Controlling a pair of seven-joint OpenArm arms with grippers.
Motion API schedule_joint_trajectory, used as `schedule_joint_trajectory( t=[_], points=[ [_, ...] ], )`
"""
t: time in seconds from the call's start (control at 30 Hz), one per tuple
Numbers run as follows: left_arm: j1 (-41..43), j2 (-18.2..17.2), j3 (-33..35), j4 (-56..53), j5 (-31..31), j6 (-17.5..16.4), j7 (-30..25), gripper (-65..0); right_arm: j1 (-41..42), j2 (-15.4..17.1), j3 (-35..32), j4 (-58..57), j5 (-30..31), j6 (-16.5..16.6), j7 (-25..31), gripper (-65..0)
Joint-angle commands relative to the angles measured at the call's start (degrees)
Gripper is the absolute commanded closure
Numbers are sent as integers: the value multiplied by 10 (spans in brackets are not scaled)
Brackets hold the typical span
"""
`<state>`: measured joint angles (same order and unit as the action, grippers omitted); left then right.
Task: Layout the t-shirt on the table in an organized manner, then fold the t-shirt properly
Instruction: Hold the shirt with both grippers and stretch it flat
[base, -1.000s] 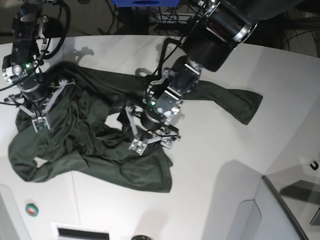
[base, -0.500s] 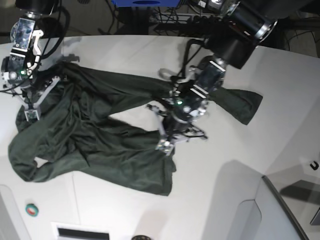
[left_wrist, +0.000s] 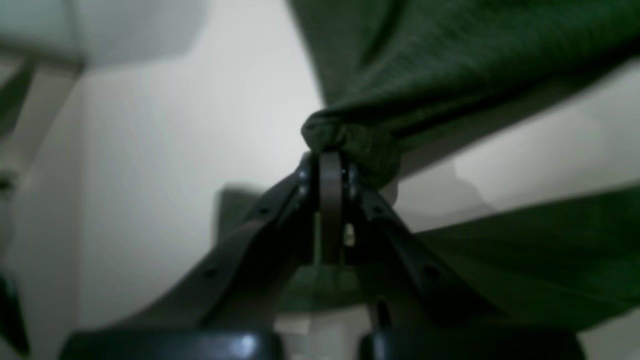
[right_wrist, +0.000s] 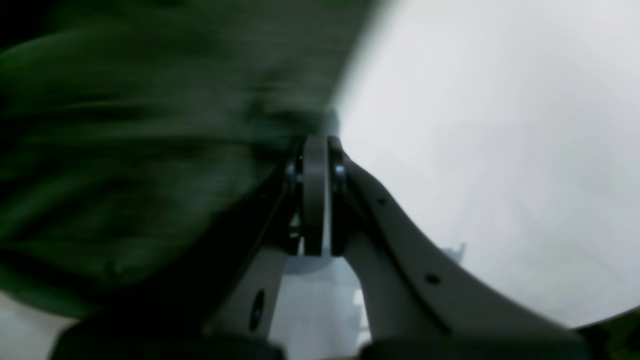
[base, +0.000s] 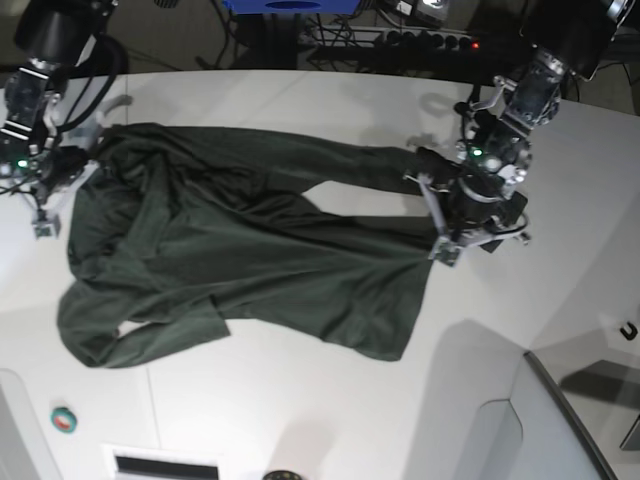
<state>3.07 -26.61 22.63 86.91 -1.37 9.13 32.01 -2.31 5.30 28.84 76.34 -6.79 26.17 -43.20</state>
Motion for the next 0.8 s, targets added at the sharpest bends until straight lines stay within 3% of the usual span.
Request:
schedule_joint_trajectory(
  t=[0.0,0.2,0.3,0.37,0.53,0.77],
  points=[
    [7,-7,-25,17,8,8,-8,0,12,13,9,10,1,1,7,-9],
    [50,-5,-68,60,9,8,-8,0,16,21,10,50,2,5,-26,-9],
    [59,-3,-68,68,9,8,-8,0,-20,-13,9,136,3,6,-46,-18],
    [62,-2,-68,68,9,8,-8,0,-56,-38,2,201,3,6,-49,-87],
    [64,-2,-65,64,9,8,-8,0,-126,-47,-147,252,-6,1,-47,-414],
    [71,-2,-66,64,9,8,-9,0,-83,-52,-177,226,-44,1,-45,-390]
  ],
)
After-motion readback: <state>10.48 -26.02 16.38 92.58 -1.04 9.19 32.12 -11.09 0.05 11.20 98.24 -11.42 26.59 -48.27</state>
